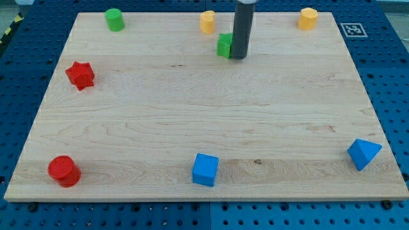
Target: Slide green circle close to yellow heart
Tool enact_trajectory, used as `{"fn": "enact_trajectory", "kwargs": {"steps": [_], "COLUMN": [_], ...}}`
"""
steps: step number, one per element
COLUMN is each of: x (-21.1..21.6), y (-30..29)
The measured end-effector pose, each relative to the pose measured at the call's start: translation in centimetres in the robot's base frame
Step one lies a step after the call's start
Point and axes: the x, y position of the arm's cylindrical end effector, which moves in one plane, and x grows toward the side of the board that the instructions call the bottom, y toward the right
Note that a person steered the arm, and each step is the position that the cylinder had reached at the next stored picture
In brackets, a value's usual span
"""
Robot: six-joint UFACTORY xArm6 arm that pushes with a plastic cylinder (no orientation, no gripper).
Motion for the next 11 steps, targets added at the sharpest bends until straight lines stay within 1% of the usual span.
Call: {"fn": "enact_trajectory", "kwargs": {"steps": [1, 2, 3, 4, 5, 7, 8, 9, 10, 11], "x": [-2.7, -3.1, -1.9, 1.9, 2.6, 2.5, 0.0, -4.6, -5.3, -7.1], "y": [-0.6, -0.7, -0.6, 1.1, -2.4, -14.6, -21.6, -28.3, -29.6, -31.1]}}
